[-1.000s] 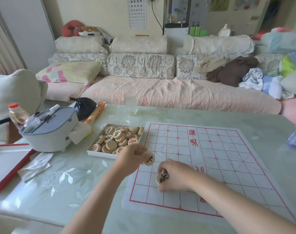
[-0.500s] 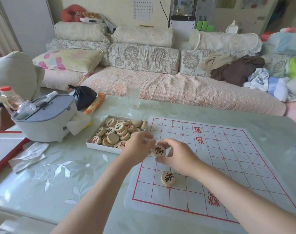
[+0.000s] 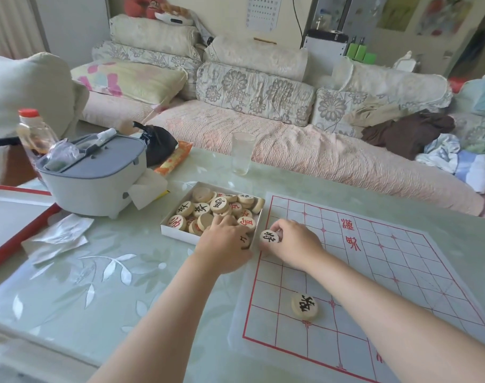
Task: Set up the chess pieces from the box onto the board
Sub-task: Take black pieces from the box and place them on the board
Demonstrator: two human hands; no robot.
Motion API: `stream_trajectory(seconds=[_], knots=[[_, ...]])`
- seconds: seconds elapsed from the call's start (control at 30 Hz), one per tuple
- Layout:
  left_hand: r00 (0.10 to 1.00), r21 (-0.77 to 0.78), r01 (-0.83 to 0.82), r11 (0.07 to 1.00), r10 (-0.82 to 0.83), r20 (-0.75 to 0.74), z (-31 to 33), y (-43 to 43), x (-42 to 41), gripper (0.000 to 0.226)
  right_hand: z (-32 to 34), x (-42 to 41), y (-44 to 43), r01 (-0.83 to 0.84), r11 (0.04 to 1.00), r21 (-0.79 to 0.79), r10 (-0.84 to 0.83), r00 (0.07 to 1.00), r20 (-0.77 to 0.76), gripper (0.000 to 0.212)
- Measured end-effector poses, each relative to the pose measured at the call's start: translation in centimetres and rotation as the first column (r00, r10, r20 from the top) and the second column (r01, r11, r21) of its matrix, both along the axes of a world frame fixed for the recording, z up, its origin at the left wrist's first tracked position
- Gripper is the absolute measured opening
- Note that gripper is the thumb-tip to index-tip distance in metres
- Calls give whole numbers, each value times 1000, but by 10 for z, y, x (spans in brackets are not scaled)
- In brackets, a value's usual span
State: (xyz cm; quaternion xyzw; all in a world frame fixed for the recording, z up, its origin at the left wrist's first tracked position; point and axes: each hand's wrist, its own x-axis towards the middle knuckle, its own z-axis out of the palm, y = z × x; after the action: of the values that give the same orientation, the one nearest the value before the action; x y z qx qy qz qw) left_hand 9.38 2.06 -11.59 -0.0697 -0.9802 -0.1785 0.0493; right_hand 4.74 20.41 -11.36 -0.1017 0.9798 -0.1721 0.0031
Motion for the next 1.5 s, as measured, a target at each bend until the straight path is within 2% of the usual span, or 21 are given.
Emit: stream_trajectory(seconds=[0.17,0.3,0.4,0.5,0.53,0.63,0.7,0.77,0.87,0.93,1.07,1.17,1.27,1.37,1.5], knots=[[1000,-24,-28,999,28,13,-1,1,-3,56,-4,-3,-3,-38,998,52,35,998,59,64],[999,-43,-43,998,44,7,-2,6,-3,56,-6,-2,1,-88,994,67,84,995,60,45],[998,-69,-64,996,65,9,-1,10,1,55,-3,2,0,-98,994,53,93,992,81,51],[994,-101,-58,993,48,-99,2,17,8,51,10,12,7,-92,995,35,90,994,63,72],[988,-94,-38,995,24,-152,4,21,11,48,16,18,12,-97,995,31,96,994,49,72],[969,-36,85,996,-91,-229,12,33,20,38,31,41,34,-163,986,28,160,984,79,46],[976,69,180,981,-169,-136,15,41,30,29,38,61,48,-183,980,72,170,972,161,34],[975,121,222,968,-223,-11,13,45,40,26,41,83,58,-171,974,146,134,963,234,42],[965,38,199,979,-203,168,6,47,49,35,38,106,65,-157,942,297,91,970,224,63],[952,-1,187,982,-181,248,3,46,54,45,35,112,63,-164,923,349,100,976,193,66],[949,-15,174,985,-163,268,2,46,62,53,33,111,55,-210,946,247,170,970,173,43],[958,13,119,993,-118,263,2,39,65,52,25,103,46,-265,959,103,251,959,131,36],[969,32,54,998,-60,240,2,29,66,48,11,93,34,-323,946,-27,324,937,132,44],[975,21,36,999,-39,219,1,23,67,48,2,89,29,-314,944,-100,326,934,146,56],[972,-26,35,999,-28,235,0,21,68,54,-2,86,21,-269,952,-147,283,955,84,51]])
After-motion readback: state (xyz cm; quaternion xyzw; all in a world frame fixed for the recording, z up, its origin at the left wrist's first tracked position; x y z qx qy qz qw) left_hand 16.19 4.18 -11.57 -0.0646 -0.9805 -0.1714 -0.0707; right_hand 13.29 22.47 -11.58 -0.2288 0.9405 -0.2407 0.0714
